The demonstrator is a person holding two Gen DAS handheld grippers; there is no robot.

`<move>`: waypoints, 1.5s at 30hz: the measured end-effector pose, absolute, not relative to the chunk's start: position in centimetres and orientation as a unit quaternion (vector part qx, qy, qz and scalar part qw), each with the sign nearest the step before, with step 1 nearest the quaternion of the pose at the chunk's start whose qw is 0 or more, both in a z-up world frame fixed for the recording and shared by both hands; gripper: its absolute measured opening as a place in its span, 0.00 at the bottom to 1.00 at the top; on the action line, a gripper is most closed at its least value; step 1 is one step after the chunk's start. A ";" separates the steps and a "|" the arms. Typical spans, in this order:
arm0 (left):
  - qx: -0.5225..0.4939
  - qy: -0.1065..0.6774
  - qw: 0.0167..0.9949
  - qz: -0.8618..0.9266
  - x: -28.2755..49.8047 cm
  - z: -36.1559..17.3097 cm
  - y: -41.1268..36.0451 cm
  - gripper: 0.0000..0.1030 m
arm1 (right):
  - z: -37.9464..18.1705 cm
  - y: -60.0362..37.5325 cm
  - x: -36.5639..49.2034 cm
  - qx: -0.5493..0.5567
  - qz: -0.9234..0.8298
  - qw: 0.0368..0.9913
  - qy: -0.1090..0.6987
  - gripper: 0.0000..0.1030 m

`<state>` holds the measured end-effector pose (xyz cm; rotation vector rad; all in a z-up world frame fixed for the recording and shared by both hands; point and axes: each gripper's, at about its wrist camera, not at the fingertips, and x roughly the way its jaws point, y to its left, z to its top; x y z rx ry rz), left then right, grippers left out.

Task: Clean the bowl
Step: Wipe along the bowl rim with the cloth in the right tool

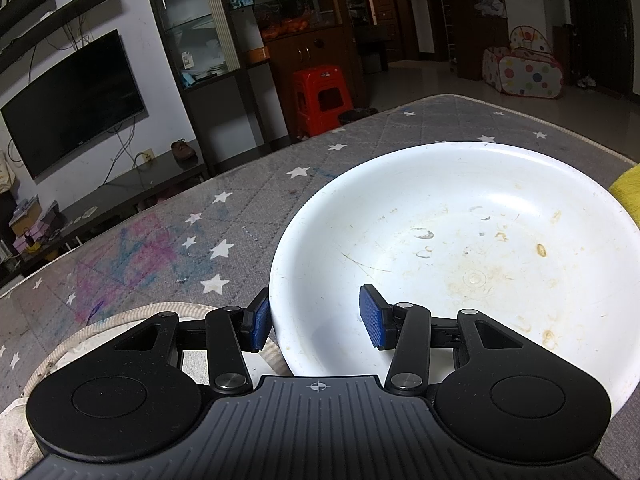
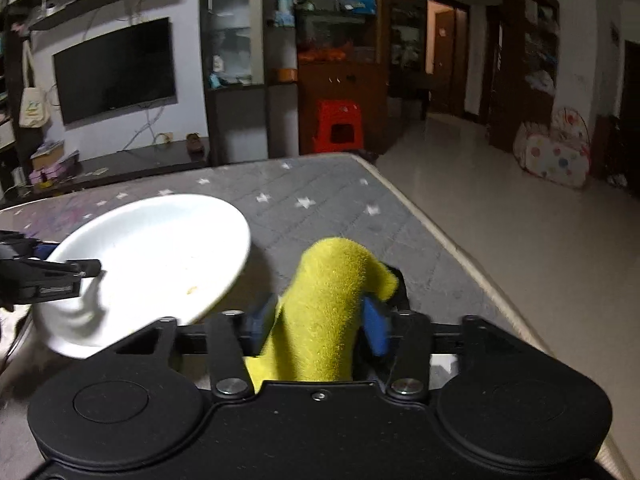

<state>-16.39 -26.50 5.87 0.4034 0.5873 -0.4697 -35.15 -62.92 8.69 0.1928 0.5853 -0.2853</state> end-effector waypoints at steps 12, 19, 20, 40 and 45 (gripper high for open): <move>0.198 0.283 0.910 -0.229 -16.0 5.8 -26.6 0.46 | 7.6 -67.3 -32.0 0.319 -0.055 0.908 0.265 0.17; 0.197 0.282 0.911 -0.229 -16.1 5.8 -26.7 0.46 | 7.6 -69.6 -29.6 0.375 -0.042 0.890 0.257 0.16; 0.198 0.282 0.911 -0.229 -16.1 5.8 -26.7 0.46 | 7.5 -69.8 -29.1 0.381 -0.038 0.887 0.258 0.16; 0.198 0.281 0.911 -0.229 -16.0 5.8 -26.6 0.47 | 9.5 -67.0 -21.6 0.318 -0.015 0.898 0.303 0.16; 0.196 0.282 0.911 -0.229 -16.0 5.8 -26.6 0.47 | 9.9 -65.8 -20.8 0.297 -0.016 0.906 0.301 0.16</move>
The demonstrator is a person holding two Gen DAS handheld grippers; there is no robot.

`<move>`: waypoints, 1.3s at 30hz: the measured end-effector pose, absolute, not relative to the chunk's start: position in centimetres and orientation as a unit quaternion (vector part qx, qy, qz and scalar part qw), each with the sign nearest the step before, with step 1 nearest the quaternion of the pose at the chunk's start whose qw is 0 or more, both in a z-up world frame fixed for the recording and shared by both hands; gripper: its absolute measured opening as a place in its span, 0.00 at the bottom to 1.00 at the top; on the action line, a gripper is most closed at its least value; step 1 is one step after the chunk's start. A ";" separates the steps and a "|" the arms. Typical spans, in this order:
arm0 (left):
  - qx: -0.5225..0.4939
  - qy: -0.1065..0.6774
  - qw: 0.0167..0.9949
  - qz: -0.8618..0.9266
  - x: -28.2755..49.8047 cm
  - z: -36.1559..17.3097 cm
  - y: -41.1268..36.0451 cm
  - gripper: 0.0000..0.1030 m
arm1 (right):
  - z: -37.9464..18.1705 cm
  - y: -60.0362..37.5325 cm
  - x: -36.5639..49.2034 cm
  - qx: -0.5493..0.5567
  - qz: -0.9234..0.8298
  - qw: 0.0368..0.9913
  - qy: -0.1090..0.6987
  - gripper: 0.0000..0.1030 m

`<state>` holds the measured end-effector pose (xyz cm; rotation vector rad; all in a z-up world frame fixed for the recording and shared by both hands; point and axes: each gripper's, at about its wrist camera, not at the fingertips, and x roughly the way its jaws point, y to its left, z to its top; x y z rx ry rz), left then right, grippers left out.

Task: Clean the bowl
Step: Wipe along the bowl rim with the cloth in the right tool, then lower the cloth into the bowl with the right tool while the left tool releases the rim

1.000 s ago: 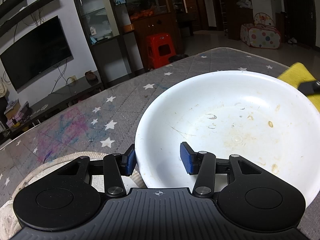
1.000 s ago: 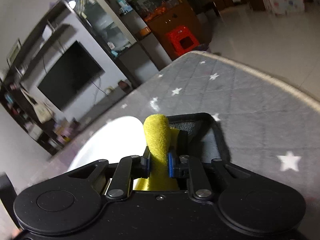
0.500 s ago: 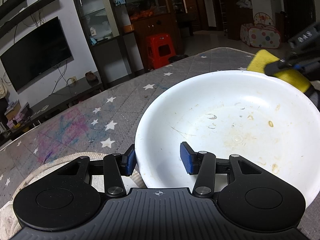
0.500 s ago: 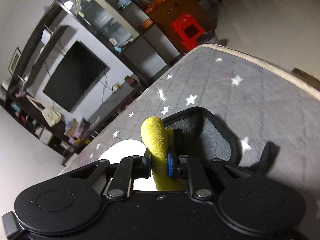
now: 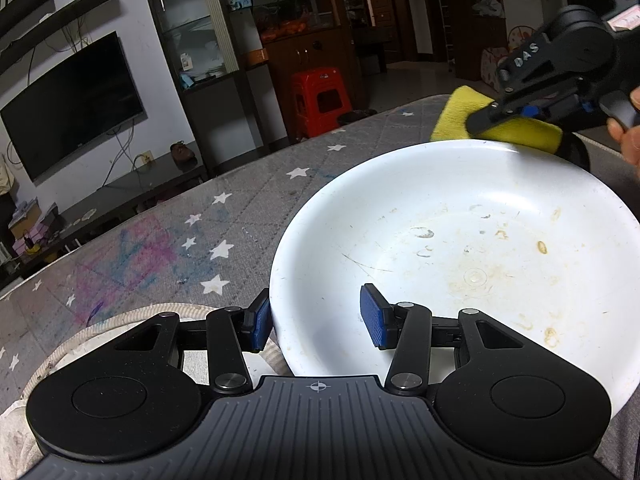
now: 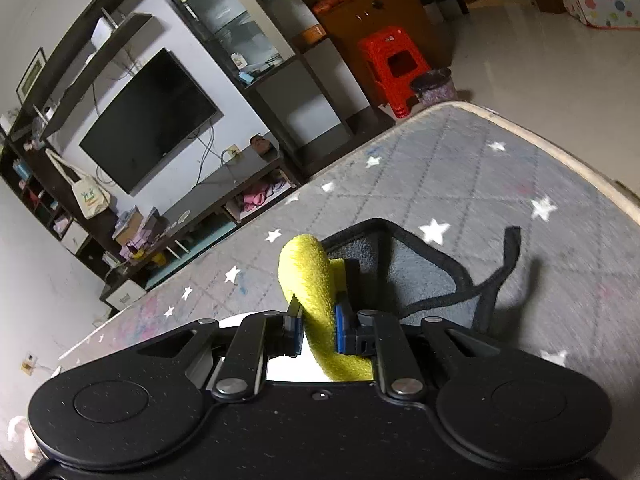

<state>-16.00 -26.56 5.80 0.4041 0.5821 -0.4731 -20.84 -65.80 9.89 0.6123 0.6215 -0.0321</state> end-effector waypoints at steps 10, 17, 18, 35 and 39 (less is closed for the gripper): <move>0.191 0.285 0.911 -0.230 -15.9 5.9 -26.5 0.47 | 10.9 -64.1 -20.4 0.249 -0.015 0.927 0.281 0.16; 0.193 0.284 0.911 -0.230 -15.7 6.0 -26.2 0.47 | 12.1 -63.0 -21.8 0.197 0.000 0.947 0.253 0.16; 0.193 0.284 0.911 -0.230 -15.6 6.0 -26.2 0.47 | 12.3 -62.6 -22.1 0.184 0.002 0.951 0.249 0.16; 0.190 0.283 0.911 -0.232 -15.1 5.9 -26.0 0.46 | 10.6 -59.0 -24.9 0.108 0.019 0.947 0.303 0.15; 0.187 0.284 0.911 -0.232 -15.0 5.8 -26.1 0.46 | 10.6 -57.8 -25.3 0.088 0.024 0.941 0.327 0.15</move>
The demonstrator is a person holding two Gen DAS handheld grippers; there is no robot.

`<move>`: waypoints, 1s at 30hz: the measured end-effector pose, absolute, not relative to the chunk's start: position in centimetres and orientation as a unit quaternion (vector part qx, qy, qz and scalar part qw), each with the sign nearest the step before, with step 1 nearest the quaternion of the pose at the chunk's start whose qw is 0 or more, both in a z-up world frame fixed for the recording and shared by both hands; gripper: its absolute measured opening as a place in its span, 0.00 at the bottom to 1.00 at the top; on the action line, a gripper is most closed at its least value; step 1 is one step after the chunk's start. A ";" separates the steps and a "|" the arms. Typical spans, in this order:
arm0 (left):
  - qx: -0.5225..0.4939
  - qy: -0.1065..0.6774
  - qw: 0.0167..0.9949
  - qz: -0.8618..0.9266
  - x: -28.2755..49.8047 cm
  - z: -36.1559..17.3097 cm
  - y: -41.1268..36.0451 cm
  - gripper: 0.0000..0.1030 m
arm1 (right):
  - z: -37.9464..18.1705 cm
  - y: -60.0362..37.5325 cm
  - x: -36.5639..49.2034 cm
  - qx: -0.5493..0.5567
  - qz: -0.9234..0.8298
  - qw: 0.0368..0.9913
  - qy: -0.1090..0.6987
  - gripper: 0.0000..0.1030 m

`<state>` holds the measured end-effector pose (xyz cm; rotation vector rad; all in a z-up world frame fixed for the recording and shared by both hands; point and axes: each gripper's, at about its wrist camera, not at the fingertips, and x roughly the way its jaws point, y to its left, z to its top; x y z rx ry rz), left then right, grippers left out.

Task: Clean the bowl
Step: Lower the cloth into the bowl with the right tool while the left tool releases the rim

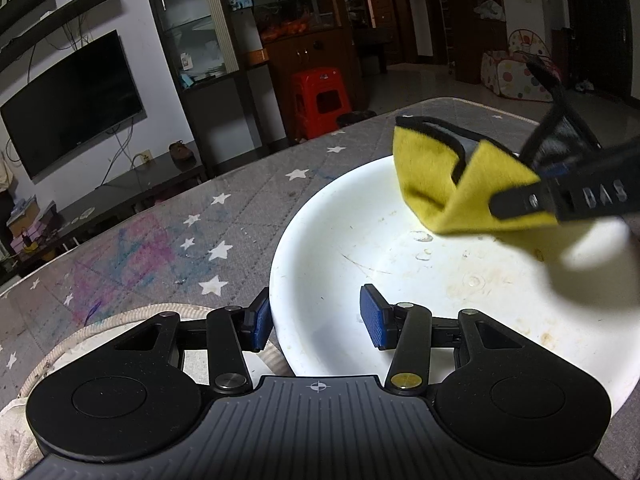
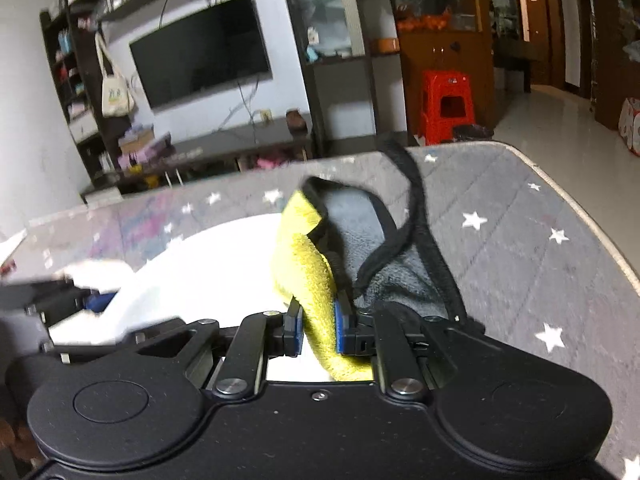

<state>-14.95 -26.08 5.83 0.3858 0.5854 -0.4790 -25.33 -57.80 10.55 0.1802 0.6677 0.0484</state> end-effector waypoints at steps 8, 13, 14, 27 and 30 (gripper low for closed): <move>0.182 0.287 0.911 -0.233 -15.7 5.6 -26.5 0.46 | 9.9 -54.3 -28.3 0.078 0.063 0.930 0.354 0.15; 0.178 0.291 0.910 -0.234 -15.9 5.6 -26.8 0.46 | 10.0 -53.7 -29.3 0.101 0.096 0.921 0.363 0.15; 0.179 0.291 0.910 -0.233 -15.9 5.6 -26.8 0.46 | 10.1 -53.6 -29.5 0.108 0.103 0.919 0.364 0.15; 0.187 0.288 0.913 -0.220 -16.7 6.5 -26.0 0.46 | 8.7 -57.8 -26.1 0.268 0.115 0.888 0.356 0.14; 0.185 0.286 0.915 -0.217 -16.8 6.8 -25.6 0.46 | 8.6 -57.8 -25.5 0.269 0.108 0.890 0.351 0.14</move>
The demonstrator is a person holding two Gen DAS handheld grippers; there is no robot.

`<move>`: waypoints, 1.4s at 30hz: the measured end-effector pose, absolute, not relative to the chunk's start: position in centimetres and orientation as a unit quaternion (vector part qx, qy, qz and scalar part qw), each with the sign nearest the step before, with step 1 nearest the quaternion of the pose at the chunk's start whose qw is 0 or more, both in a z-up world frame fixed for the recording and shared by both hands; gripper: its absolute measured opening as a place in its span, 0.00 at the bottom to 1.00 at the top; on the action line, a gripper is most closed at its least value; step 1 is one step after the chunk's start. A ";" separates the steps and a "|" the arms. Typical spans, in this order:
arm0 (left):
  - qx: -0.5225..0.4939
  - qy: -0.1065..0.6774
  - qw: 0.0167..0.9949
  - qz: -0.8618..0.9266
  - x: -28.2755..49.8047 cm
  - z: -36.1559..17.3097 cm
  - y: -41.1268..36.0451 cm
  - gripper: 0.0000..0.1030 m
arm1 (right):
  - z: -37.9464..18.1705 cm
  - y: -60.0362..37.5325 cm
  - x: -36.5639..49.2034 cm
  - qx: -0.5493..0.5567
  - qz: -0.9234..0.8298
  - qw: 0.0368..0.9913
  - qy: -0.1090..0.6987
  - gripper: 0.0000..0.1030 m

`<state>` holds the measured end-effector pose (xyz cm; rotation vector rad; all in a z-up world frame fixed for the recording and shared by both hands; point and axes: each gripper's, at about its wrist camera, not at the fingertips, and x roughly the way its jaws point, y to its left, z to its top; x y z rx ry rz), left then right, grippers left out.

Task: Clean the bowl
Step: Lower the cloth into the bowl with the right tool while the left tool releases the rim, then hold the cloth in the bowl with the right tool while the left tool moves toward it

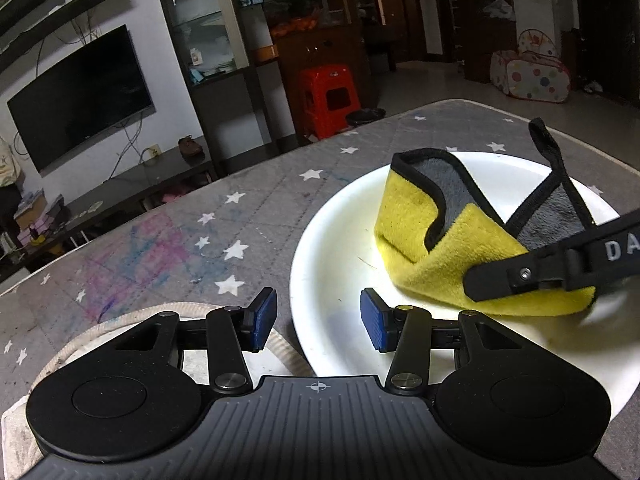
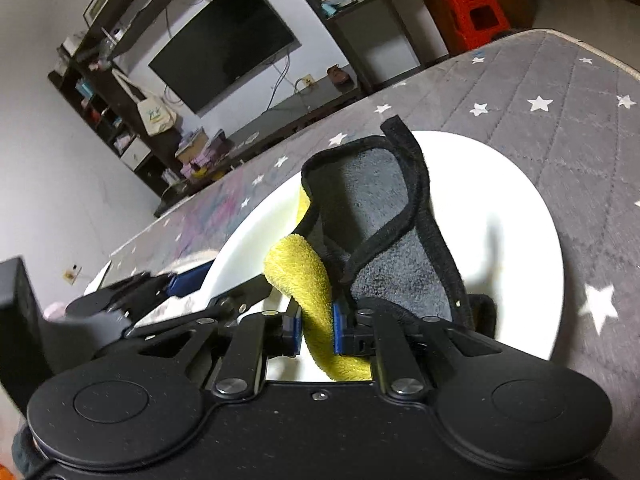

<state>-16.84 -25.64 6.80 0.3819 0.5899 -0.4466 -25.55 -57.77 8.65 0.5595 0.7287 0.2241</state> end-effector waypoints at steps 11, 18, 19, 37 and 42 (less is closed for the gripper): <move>0.126 0.287 0.926 -0.211 -16.5 8.7 -22.5 0.47 | 7.8 -57.3 -25.3 0.247 0.073 0.913 0.316 0.14; 0.090 0.272 0.941 -0.181 -16.3 10.0 -20.7 0.39 | 8.0 -56.9 -25.8 0.217 0.072 0.917 0.328 0.14; 0.086 0.272 0.942 -0.175 -16.2 10.1 -20.5 0.36 | 8.0 -56.7 -25.9 0.210 0.072 0.917 0.330 0.14; 0.062 0.317 0.940 -0.108 -12.6 7.9 -18.6 0.20 | 9.6 -53.0 -26.2 0.158 0.139 0.900 0.381 0.14; 0.073 0.324 0.938 -0.103 -11.6 6.8 -18.9 0.20 | 9.9 -52.0 -24.5 0.124 0.147 0.906 0.377 0.14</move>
